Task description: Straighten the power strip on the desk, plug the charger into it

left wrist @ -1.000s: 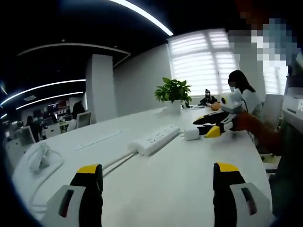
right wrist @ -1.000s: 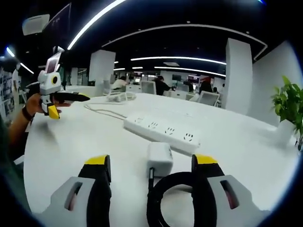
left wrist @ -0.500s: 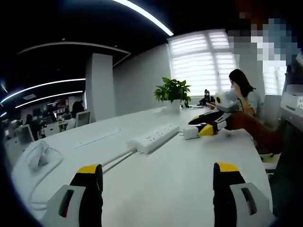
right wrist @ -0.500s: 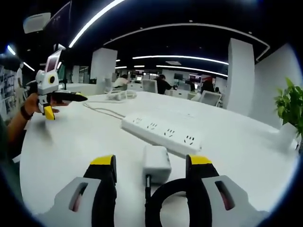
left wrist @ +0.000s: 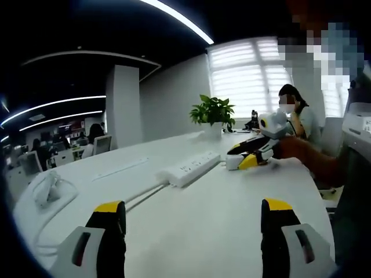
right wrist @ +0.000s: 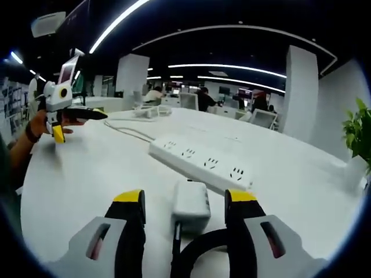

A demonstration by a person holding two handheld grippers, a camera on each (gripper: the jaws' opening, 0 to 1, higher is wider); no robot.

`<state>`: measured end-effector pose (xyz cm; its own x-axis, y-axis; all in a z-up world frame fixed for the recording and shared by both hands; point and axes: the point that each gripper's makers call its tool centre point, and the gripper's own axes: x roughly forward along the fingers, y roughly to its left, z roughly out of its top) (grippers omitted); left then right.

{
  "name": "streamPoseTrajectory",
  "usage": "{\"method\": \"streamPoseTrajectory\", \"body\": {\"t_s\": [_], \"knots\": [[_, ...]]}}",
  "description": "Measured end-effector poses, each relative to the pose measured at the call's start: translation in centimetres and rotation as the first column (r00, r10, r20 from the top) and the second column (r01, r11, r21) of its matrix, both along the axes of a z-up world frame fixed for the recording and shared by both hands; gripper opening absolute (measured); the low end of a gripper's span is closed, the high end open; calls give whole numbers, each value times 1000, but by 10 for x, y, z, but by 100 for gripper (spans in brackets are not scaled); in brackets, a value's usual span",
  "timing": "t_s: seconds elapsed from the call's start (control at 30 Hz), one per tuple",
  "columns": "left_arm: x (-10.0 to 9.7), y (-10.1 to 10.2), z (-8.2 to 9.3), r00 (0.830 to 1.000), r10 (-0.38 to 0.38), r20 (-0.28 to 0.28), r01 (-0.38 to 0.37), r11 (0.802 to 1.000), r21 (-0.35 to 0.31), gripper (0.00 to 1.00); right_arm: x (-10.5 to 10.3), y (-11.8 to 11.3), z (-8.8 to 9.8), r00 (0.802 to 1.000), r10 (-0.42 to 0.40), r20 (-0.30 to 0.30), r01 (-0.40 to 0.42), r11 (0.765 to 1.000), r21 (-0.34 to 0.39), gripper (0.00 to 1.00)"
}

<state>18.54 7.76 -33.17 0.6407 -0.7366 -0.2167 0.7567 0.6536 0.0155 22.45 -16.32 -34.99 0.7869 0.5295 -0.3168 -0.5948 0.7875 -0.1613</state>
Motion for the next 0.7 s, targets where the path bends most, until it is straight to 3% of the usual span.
{"method": "streamPoseTrajectory", "body": {"t_s": [0.7], "knots": [[-1,-3,-1,1000,-16,1,16,1000,-6,97,6,1,-9,1000,-3,-24,2,1000,-13,41]]}}
